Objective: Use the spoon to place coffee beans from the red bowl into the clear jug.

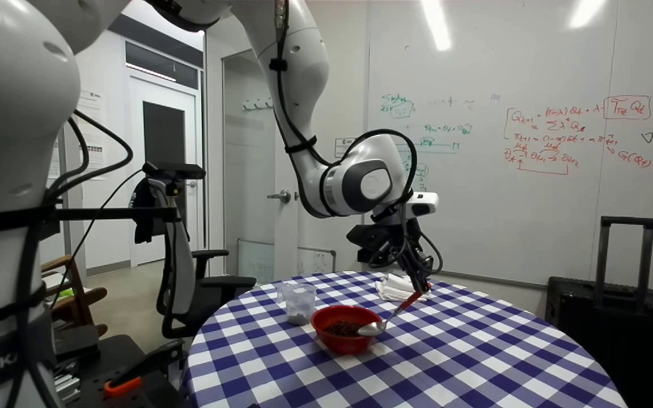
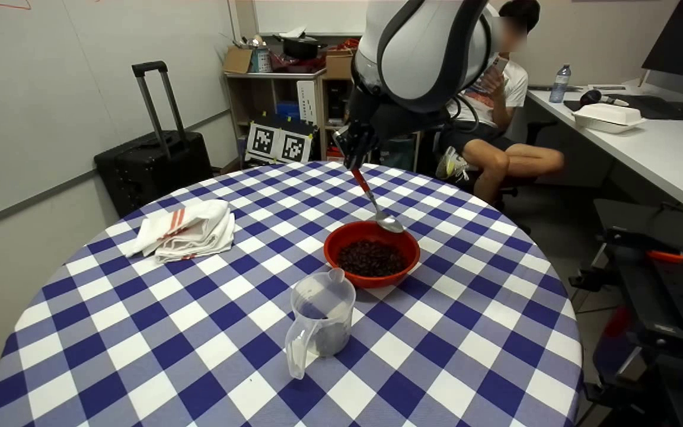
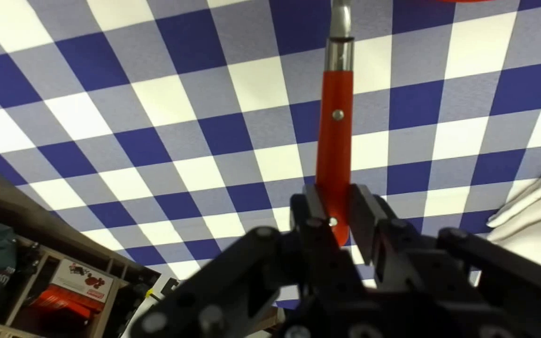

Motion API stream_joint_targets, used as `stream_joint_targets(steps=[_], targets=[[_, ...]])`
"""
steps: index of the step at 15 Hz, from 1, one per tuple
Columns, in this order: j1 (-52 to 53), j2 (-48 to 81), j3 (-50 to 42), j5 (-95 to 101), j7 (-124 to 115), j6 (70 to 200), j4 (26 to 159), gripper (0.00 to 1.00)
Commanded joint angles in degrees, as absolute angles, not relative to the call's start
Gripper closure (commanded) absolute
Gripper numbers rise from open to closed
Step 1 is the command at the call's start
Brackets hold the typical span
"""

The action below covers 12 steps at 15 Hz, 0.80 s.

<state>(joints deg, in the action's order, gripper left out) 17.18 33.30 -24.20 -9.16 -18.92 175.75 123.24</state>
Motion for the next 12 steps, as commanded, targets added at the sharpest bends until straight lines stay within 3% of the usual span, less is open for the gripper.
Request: stream_joint_targets(steps=[1, 12], targets=[[22.34, 32.49, -28.56, -7.48, -24.22, 172.53, 123.76, 0.95], [35.25, 36.23, -37.77, -1.29, -40.52, 167.36, 121.85, 0.95]])
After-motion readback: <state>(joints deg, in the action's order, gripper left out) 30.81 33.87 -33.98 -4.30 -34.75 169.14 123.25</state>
